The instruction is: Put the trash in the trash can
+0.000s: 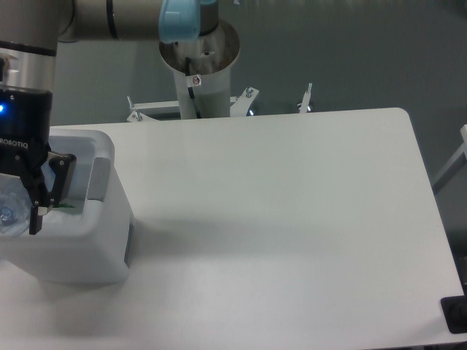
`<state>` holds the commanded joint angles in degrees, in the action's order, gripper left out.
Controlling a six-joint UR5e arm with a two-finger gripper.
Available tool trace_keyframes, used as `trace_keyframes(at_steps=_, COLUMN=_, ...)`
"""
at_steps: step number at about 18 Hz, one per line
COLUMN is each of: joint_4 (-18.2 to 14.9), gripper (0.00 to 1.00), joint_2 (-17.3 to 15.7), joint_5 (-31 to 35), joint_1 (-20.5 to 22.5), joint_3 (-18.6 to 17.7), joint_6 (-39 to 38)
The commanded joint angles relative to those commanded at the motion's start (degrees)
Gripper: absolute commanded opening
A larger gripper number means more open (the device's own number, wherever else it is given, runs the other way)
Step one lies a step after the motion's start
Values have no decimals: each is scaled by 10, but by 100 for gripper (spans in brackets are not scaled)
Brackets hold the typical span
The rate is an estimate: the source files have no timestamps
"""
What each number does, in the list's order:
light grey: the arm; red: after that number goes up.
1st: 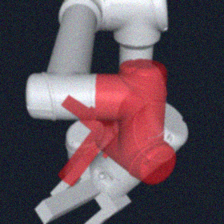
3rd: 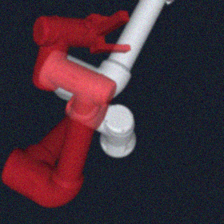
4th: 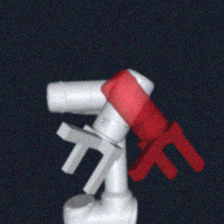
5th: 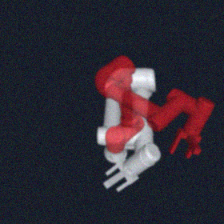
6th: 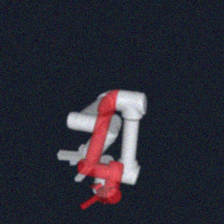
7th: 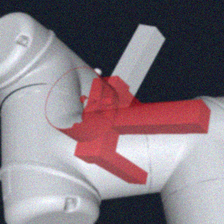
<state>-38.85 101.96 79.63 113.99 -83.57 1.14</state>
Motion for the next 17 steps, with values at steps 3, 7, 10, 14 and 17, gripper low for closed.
trace_keyframes(at_steps=3, joint_4=-1, gripper=100, joint_2=-22, joint_5=0, joint_1=2, joint_3=-20, joint_6=16)
trace_keyframes(at_steps=7, joint_4=-3, gripper=100, joint_2=-53, joint_5=46, joint_1=67, joint_3=-16, joint_6=51)
trace_keyframes(at_steps=10, joint_4=-7, gripper=100, joint_2=-55, joint_5=97, joint_1=122, joint_3=-19, joint_6=103)
trace_keyframes(at_steps=14, joint_4=-10, gripper=100, joint_2=-55, joint_5=105, joint_1=196, joint_3=-62, joint_6=198)
trace_keyframes(at_steps=17, joint_4=-10, gripper=100, joint_2=-54, joint_5=103, joint_1=219, joint_3=-77, joint_6=238)
